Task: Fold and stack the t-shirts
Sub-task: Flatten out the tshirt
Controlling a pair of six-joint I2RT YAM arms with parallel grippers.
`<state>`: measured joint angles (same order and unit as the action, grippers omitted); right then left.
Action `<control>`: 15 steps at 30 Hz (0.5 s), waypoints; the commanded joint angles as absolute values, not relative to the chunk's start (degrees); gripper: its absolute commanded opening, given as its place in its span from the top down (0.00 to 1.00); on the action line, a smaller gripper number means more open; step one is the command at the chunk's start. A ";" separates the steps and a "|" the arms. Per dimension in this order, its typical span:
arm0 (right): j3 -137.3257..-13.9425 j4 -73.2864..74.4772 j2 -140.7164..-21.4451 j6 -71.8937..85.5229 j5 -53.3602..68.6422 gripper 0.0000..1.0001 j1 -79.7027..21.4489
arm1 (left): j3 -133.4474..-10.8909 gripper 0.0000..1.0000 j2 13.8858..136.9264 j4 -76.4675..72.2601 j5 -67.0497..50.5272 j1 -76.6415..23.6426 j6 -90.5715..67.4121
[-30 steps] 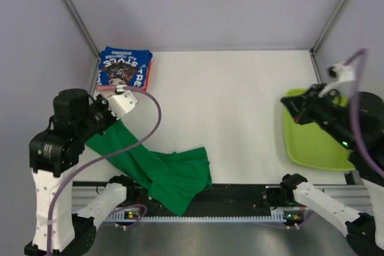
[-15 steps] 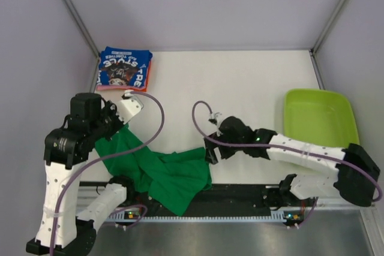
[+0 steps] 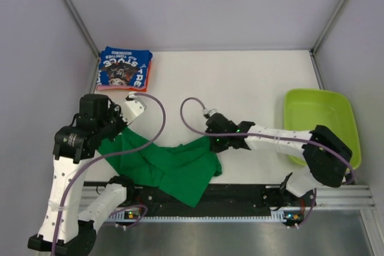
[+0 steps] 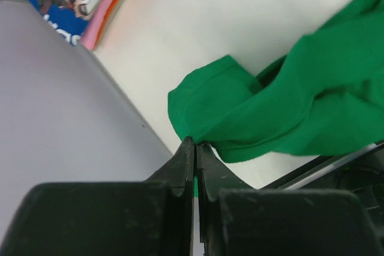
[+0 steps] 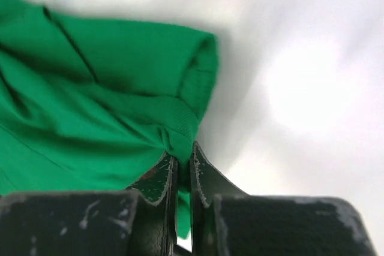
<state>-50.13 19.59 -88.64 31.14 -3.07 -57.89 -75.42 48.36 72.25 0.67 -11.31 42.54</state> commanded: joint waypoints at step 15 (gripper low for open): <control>-52.84 39.64 -68.47 27.50 -28.75 0.02 -29.18 | -57.32 1.00 54.67 59.68 -21.27 -11.25 44.65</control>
<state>-53.67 33.56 -70.96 23.11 -21.50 -29.12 -60.25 56.80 62.39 -17.32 -11.31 43.68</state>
